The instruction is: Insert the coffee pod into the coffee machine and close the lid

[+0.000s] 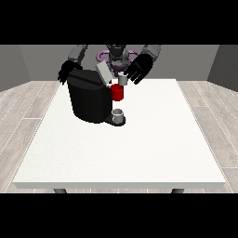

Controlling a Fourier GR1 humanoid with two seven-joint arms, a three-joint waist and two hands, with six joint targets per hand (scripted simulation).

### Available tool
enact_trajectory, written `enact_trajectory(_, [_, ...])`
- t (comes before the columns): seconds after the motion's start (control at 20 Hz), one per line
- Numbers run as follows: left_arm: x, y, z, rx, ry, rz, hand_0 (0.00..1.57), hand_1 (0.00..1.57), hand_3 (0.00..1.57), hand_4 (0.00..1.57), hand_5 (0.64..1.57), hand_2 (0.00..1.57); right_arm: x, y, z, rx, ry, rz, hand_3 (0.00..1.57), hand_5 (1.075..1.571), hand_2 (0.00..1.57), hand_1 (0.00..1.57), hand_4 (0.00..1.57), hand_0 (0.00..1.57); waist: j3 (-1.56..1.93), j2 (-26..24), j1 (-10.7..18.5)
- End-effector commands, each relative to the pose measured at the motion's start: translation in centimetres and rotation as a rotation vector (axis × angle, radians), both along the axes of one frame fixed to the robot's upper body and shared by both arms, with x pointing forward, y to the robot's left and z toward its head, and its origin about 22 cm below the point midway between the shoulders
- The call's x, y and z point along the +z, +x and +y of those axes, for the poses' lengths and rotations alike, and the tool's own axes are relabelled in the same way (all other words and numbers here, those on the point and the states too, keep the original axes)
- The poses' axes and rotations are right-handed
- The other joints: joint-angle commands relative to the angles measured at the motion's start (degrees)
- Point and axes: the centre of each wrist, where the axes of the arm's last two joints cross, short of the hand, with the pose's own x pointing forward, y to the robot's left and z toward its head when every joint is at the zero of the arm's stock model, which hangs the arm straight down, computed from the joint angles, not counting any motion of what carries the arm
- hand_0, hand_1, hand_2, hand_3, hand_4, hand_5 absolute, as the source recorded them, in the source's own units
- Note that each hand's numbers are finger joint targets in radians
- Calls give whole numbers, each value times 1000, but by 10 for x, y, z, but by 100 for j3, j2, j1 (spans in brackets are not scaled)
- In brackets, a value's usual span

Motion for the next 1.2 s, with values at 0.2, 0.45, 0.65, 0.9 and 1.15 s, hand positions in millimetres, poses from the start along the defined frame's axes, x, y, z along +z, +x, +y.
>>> enact_trajectory(0.2, [6, 4, -19, -12, 13, 33, 1283, 1283, 1222, 504, 1571, 1314, -2, 2, -9, -40, 1, -12, 0, 1571, 0, 0, 480, 0, 1, 10, -5])
enact_trajectory(0.45, [-24, 6, -30, -17, 12, 59, 1229, 1229, 1207, 511, 1571, 1283, 7, -3, 1, -28, -5, 19, 0, 1571, 0, 0, 480, 0, -1, -93, -130])
enact_trajectory(0.65, [-12, 4, -15, -19, 21, 11, 1183, 1183, 1180, 499, 1571, 1251, -4, -8, -12, -18, 17, -1, 0, 1571, 0, 0, 530, 0, -1, 106, -127])
enact_trajectory(0.9, [5, 7, -28, -60, 25, 21, 1198, 1198, 1200, 505, 1571, 1271, 3, 4, -24, -49, 25, -1, 0, 1571, 0, 0, 518, 0, 0, 131, -13])
enact_trajectory(1.15, [-17, 6, -25, -30, 21, 31, 1164, 1164, 1182, 492, 1571, 1239, 1, -3, -13, -64, 23, -11, 0, 1571, 0, 0, 525, 0, -1, 149, 10])
